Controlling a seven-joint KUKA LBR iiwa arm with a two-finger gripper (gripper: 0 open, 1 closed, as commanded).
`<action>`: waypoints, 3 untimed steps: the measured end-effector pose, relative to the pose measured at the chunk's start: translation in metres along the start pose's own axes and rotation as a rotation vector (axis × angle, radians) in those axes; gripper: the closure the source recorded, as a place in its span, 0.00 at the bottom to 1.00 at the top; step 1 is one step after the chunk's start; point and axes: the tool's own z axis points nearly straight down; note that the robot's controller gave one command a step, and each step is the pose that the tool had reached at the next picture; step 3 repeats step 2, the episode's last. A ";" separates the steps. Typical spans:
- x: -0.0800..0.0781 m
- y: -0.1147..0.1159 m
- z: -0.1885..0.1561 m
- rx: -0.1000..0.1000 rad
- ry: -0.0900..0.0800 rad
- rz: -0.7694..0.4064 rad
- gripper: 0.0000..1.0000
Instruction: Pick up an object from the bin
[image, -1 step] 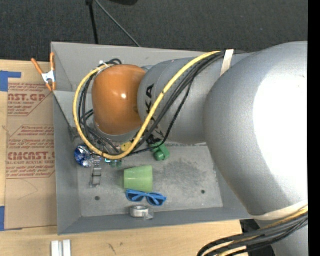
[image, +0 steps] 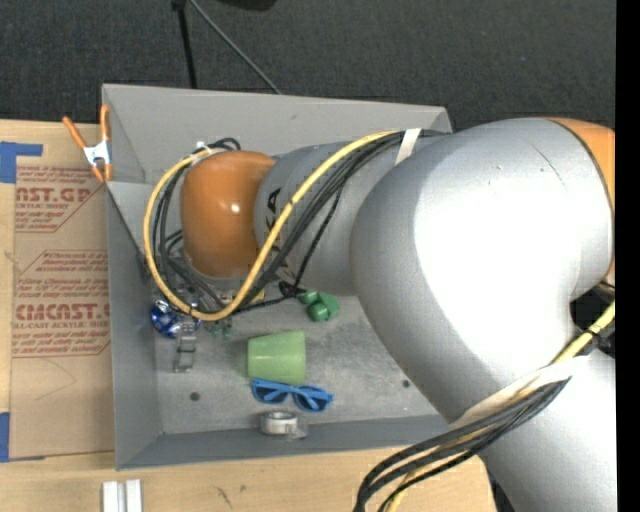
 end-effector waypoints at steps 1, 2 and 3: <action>0.000 0.002 -0.005 -0.003 -0.002 -0.001 1.00; -0.005 -0.014 -0.159 -0.003 -0.010 -0.022 1.00; -0.005 -0.014 -0.159 -0.003 -0.010 -0.022 1.00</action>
Offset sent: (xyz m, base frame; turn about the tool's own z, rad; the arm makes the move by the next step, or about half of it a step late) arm 0.0000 0.0000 0.0000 0.0000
